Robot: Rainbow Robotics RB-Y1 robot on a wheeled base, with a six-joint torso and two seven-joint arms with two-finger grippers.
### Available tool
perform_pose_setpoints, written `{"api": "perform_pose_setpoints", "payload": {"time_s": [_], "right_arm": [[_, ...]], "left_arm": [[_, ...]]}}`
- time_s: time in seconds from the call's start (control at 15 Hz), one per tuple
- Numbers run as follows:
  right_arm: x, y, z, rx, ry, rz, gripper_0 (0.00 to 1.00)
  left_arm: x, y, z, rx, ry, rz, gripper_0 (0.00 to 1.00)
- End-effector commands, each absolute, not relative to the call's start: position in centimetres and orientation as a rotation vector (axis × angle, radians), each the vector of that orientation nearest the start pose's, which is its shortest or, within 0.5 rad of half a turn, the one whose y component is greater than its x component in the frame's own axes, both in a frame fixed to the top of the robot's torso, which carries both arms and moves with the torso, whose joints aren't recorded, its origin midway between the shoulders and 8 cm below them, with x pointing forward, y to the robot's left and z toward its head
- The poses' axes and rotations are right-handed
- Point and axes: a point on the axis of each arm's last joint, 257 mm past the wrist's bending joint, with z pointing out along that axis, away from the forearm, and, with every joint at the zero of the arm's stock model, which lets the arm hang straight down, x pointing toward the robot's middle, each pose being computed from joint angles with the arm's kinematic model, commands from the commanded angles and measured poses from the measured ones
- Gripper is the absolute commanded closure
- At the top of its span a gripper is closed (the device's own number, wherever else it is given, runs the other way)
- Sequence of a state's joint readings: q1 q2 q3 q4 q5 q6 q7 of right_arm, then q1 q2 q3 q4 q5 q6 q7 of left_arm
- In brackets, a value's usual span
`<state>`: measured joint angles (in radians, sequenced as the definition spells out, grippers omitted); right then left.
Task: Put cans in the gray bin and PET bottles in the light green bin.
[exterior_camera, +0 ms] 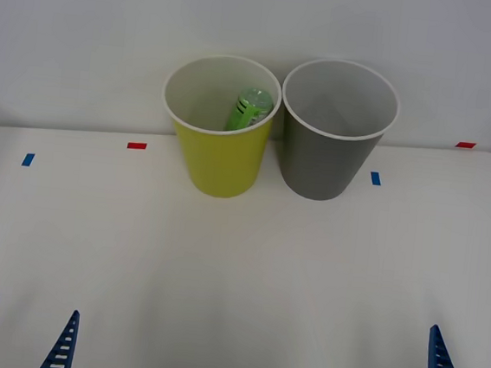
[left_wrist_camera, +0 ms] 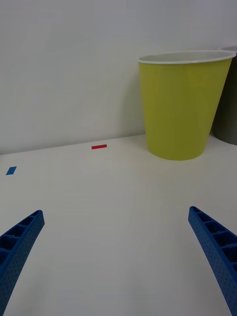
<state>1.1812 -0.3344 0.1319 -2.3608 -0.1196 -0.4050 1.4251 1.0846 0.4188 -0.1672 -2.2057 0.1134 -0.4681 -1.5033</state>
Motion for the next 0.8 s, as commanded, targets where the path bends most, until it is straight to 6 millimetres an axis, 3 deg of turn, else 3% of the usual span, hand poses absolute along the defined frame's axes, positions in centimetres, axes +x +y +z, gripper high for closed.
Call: {"api": "perform_pose_setpoints", "payload": {"time_s": [0.07,0.8], "right_arm": [[23.81,-27.98,-17.01,0.033,1.559,0.021,0.0],[23.81,-27.98,-17.01,0.033,1.559,0.021,0.0]], "left_arm": [[23.98,26.83,-21.15,0.118,1.585,-0.018,0.0],[23.98,26.83,-21.15,0.118,1.585,-0.018,0.0]]}}
